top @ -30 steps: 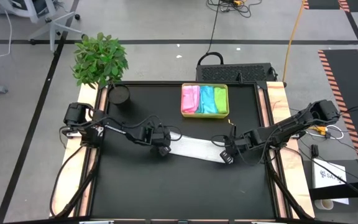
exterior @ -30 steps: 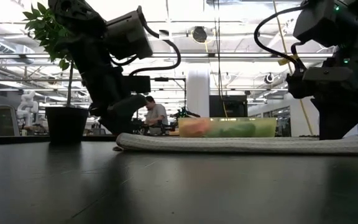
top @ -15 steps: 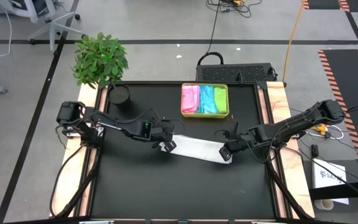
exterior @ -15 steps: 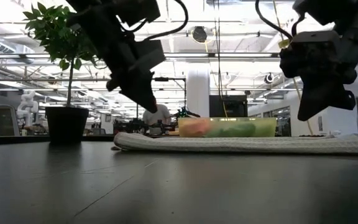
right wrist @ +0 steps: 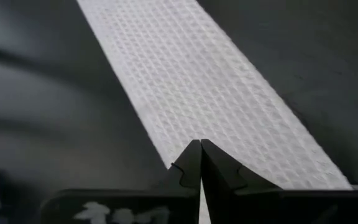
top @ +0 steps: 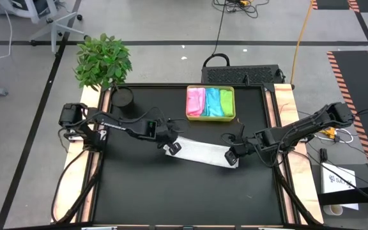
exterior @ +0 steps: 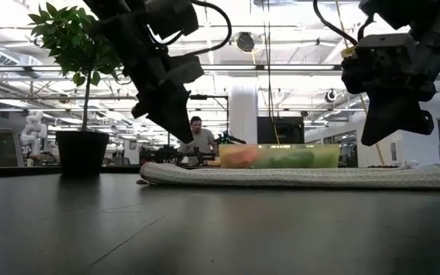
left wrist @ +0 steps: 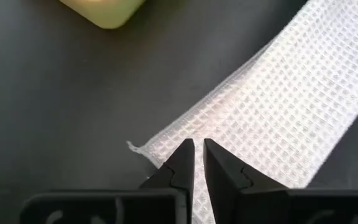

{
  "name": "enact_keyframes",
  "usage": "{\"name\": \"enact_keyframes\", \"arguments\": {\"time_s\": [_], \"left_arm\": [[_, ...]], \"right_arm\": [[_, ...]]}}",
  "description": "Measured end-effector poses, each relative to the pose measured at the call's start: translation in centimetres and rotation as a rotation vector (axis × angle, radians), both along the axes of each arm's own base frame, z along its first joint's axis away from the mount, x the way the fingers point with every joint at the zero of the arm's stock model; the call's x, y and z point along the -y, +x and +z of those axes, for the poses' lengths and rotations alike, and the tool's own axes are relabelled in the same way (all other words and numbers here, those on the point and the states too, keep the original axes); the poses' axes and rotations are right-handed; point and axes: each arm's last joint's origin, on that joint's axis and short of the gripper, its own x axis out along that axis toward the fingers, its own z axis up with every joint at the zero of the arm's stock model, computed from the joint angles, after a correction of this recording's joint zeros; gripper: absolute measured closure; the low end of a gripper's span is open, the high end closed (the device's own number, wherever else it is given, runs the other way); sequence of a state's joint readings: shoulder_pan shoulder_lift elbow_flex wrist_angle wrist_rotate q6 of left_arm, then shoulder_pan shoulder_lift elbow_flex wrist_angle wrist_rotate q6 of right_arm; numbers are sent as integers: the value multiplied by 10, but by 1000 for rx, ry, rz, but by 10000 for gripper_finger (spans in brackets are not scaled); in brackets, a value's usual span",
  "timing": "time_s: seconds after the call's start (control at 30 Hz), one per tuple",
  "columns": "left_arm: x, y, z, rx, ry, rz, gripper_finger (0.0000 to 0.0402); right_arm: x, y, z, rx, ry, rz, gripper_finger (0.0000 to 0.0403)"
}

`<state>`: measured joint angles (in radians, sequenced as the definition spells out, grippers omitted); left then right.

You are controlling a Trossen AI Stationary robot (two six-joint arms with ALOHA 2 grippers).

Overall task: Fold microfiber towels
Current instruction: Fold the white microfiber cloth

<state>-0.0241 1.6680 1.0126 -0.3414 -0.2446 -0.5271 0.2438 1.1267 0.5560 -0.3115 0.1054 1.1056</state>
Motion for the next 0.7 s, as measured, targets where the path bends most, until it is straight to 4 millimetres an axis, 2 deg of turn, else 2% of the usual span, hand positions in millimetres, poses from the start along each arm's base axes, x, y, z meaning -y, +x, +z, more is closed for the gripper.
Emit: {"name": "enact_keyframes", "arguments": {"time_s": [0.23, 0.47, 0.7], "left_arm": [[7, 4, 2, 39, -58, -89, 395], [-2, 15, 2, 130, -109, -189, 355], [-10, 16, 3, 148, -60, -63, 355]], "right_arm": [[-3, 0, 1, 16, 0, 13, 403], [-3, 1, 1, 21, -16, -5, 403], [-3, 1, 1, 28, -15, -5, 403]]}}
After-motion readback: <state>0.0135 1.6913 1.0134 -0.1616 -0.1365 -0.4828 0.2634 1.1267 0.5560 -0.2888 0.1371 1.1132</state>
